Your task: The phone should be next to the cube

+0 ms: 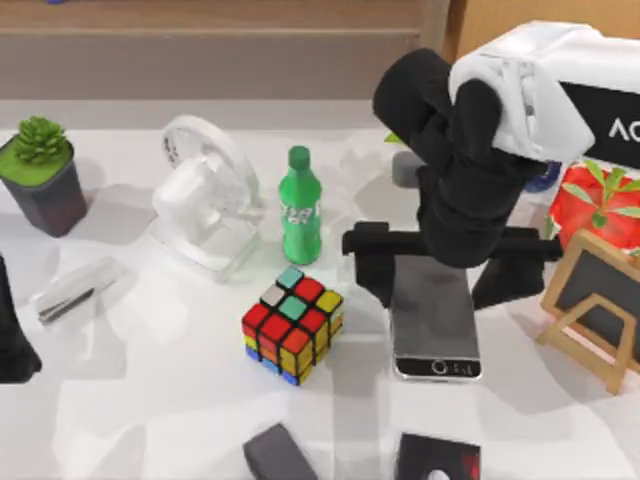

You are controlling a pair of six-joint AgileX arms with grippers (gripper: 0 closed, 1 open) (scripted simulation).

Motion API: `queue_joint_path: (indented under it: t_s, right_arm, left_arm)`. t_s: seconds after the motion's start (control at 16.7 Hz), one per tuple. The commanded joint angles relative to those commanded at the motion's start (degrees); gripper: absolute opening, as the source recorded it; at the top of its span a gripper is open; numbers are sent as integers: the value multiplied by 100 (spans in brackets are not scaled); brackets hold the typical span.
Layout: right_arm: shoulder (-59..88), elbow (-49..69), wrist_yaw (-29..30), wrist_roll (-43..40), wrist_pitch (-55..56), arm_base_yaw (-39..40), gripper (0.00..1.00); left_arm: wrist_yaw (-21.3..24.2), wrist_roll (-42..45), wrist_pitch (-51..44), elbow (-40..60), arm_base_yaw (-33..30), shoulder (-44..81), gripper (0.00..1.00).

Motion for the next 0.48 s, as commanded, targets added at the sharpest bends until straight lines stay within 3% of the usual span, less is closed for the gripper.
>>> queue_joint_path:
  t_s: [0.48]
  right_arm:
    - [123, -216, 40, -22, 445, -45, 0]
  left_arm:
    - [0, 0, 0, 0, 0, 0, 100]
